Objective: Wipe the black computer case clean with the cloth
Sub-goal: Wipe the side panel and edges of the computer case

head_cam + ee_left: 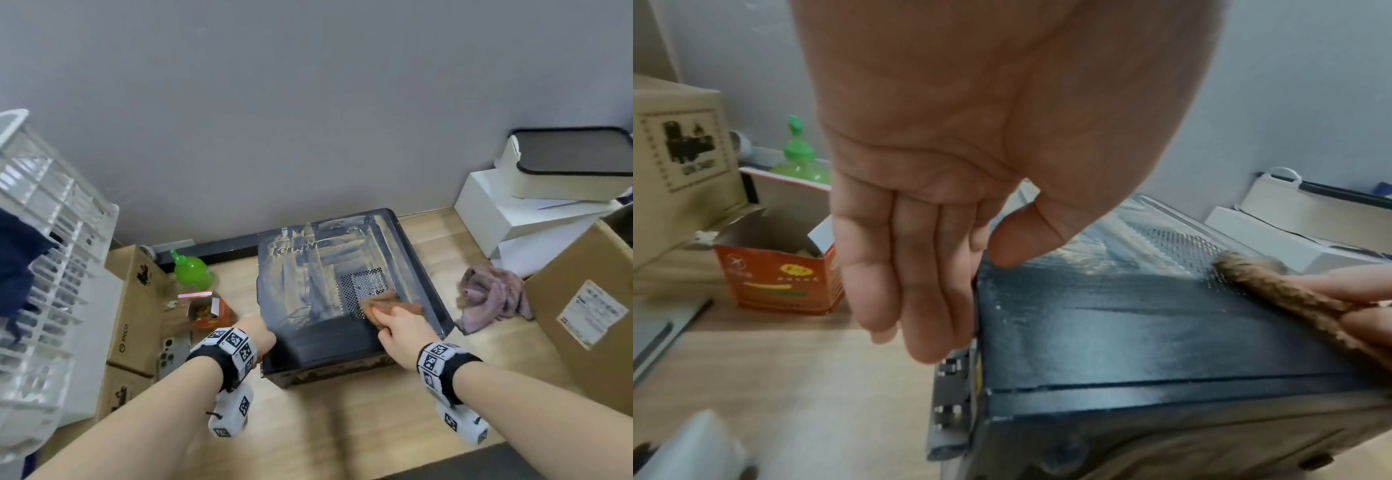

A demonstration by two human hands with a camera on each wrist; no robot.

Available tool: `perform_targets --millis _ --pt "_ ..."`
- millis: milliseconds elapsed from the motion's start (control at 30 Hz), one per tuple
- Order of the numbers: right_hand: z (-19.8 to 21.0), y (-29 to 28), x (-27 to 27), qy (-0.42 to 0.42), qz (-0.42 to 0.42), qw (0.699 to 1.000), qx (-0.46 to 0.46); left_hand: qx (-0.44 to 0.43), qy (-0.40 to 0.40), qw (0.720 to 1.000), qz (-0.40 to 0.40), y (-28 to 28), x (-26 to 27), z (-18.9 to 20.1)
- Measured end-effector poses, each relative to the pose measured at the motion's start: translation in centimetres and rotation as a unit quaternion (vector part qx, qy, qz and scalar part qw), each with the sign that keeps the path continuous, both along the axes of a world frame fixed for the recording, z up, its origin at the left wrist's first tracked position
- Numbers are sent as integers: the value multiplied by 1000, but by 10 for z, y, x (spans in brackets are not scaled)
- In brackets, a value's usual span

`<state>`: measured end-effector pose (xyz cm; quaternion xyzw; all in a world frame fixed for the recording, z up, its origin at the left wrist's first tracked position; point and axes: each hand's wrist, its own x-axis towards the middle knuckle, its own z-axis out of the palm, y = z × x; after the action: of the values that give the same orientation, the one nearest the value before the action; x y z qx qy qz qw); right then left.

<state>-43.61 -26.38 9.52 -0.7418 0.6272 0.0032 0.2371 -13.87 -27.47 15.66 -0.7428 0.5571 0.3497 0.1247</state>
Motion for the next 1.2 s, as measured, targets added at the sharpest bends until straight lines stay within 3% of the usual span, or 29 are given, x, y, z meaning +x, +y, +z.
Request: perform_targets --millis 133,300,500,633,733,933,1200 --pt "2 -10 -43 36 -66 997 -20 -3 -16 1000 -11 1 0 -1" --pt "2 -9 -19 68 -85 994 -23 -11 9 1000 -10 6 8 1" --pt "6 3 92 37 45 998 -5 -16 27 1000 4 14 11 1" --pt "6 18 174 6 174 984 30 10 19 1000 -8 12 21 -8" --pt "9 21 197 -1 202 979 29 8 21 1000 -10 10 27 -14" --pt "5 -2 147 12 152 988 -10 7 23 999 -22 1 34 -22" --pt "4 -62 -10 62 -34 997 -37 -10 -27 998 -55 -11 25 -19"
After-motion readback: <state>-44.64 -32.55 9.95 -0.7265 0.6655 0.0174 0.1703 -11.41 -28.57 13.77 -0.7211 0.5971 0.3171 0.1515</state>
